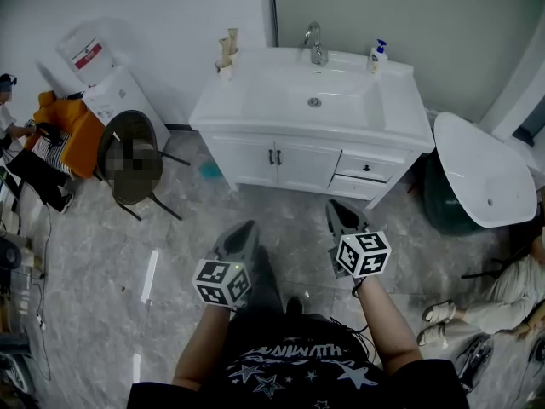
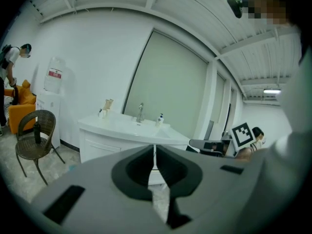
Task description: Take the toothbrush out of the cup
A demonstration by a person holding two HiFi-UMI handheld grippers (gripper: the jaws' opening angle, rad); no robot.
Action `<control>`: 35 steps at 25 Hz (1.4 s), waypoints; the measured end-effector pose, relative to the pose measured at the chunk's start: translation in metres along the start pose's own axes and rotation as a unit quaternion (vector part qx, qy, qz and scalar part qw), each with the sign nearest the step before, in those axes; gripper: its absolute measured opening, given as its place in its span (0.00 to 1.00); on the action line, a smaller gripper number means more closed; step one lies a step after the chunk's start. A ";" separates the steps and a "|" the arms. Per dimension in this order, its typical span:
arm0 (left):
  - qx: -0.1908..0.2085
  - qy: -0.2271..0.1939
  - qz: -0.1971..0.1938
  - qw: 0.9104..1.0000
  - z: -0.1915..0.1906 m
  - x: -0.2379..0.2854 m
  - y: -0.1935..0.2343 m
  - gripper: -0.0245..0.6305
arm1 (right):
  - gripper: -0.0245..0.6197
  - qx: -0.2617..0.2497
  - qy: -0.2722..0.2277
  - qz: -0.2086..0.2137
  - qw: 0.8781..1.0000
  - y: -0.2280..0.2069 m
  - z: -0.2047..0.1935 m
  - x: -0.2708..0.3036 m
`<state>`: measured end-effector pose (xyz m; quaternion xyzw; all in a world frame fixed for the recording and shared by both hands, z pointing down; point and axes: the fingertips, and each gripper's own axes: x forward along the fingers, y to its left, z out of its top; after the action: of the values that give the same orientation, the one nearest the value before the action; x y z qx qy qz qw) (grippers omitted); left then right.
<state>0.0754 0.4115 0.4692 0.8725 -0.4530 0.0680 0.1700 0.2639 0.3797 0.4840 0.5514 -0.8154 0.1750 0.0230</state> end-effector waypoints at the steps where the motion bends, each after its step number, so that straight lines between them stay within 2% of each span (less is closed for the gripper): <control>1: -0.001 0.001 0.001 1.000 0.000 0.001 0.002 0.08 | 0.06 0.000 0.002 0.001 1.000 0.000 -0.001 0.002; 12: -0.006 0.006 0.000 1.000 0.012 0.043 0.036 0.08 | 0.06 -0.003 0.015 -0.005 1.000 -0.019 0.007 0.050; 19: -0.011 0.007 -0.006 1.000 0.031 0.089 0.082 0.08 | 0.06 -0.008 0.023 -0.013 1.000 -0.031 0.018 0.106; 35: -0.022 0.012 -0.030 0.999 0.099 0.191 0.194 0.08 | 0.06 -0.013 0.030 -0.039 0.999 -0.044 0.076 0.250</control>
<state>0.0249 0.1266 0.4743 0.8810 -0.4256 0.0635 0.1967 0.2177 0.1185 0.4823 0.5767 -0.7946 0.1797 0.0612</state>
